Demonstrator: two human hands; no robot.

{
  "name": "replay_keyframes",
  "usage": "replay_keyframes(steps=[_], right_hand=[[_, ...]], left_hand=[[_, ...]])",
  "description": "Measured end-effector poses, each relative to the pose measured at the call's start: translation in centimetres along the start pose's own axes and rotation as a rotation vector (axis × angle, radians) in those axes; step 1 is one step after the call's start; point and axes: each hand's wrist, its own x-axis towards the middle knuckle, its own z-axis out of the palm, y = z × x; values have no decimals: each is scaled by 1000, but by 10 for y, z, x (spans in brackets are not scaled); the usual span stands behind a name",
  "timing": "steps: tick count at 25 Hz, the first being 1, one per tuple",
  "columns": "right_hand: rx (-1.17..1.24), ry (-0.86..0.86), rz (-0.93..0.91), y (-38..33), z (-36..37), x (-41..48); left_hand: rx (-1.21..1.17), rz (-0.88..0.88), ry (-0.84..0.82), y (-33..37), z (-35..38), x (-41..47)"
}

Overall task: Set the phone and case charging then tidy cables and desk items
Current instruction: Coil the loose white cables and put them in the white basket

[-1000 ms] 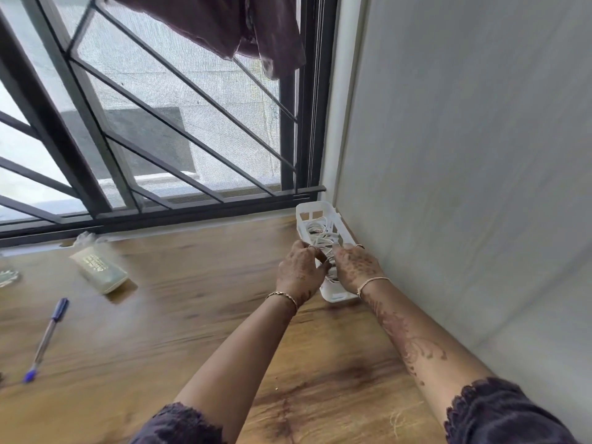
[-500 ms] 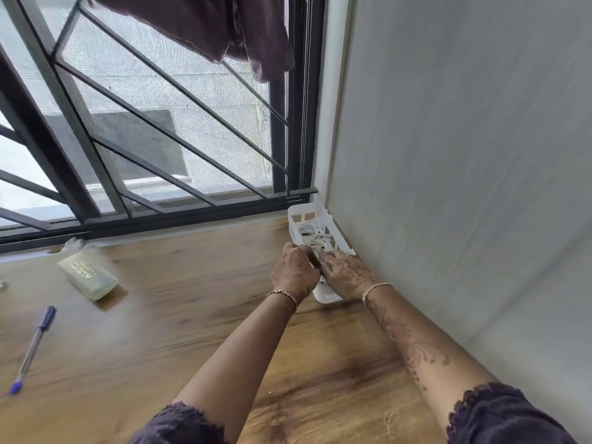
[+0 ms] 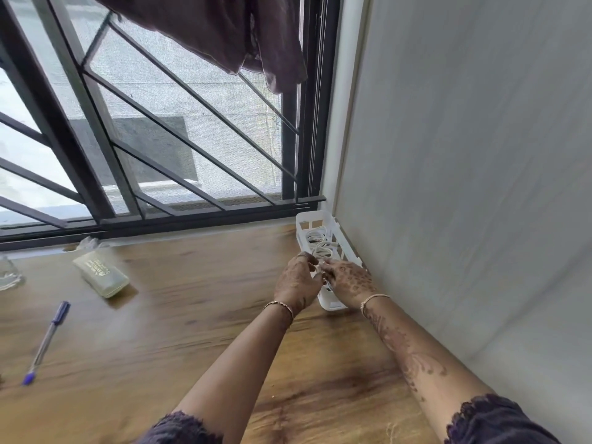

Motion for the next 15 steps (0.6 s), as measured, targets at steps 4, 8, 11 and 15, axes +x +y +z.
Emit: replay_keyframes(steps=[4,8,11,15], right_hand=[[25,-8,48,-5,-3,1],[88,149,126,-7,-7,-3],[104,199,118,-8,-11,-4],[47,195,138,-14,-17,-7]], left_hand=[[-27,-8,-32,-5,-4,-5],[-52,-44,-43,-9,-4,-7],[-66,-50,-41,-9,-4,-8],[-66,-53,-25,-9,-2,-9]])
